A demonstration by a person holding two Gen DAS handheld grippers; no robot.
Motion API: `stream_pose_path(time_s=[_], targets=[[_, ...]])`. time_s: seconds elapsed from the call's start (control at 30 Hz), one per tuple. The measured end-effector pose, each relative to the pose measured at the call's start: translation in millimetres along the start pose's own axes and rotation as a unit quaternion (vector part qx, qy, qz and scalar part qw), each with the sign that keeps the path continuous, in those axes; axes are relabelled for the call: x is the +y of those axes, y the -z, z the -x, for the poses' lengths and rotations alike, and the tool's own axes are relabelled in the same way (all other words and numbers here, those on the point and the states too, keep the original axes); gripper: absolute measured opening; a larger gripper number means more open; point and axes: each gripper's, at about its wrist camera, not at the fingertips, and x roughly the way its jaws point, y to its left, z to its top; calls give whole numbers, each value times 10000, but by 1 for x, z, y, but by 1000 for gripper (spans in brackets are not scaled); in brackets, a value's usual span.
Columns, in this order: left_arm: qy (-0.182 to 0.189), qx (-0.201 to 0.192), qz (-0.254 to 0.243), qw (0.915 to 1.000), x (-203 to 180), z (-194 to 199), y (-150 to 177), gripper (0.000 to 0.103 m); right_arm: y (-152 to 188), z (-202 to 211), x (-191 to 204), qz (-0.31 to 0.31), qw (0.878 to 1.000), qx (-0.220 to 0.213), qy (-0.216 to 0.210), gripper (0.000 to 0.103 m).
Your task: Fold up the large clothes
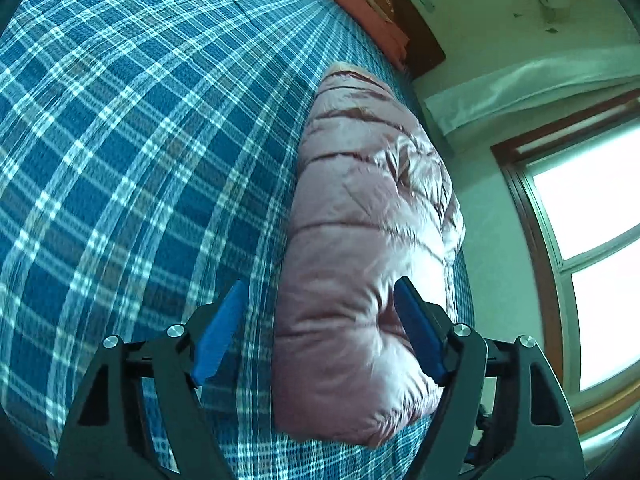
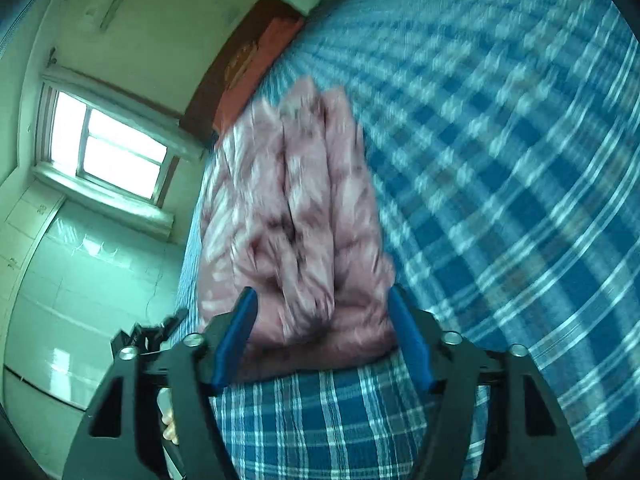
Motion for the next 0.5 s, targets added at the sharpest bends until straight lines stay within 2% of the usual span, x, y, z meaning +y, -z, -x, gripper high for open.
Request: stream_pose_path(time_s=[0.1,0.2,0.27,0.43,0.5], targets=[[129,175,193,9996,-1,-13,-10,78,-23,-11,9,43,9999,-134,43,76],[240,305,309,9988,-7,-27,-13,78,-39,-35,19,114,9999,28,85,77],[174,313,242,9991,-11,-33,-14,79,-44,-55,23,165,9996,189,146,77],[86,344,152,9993,-15,-46,-12,80,-47,-84,10,212,9976,369,542,77],[105,393,146,9991,-15,-50,-11,80,-40,-95,-3,39,9979,473,447,81]])
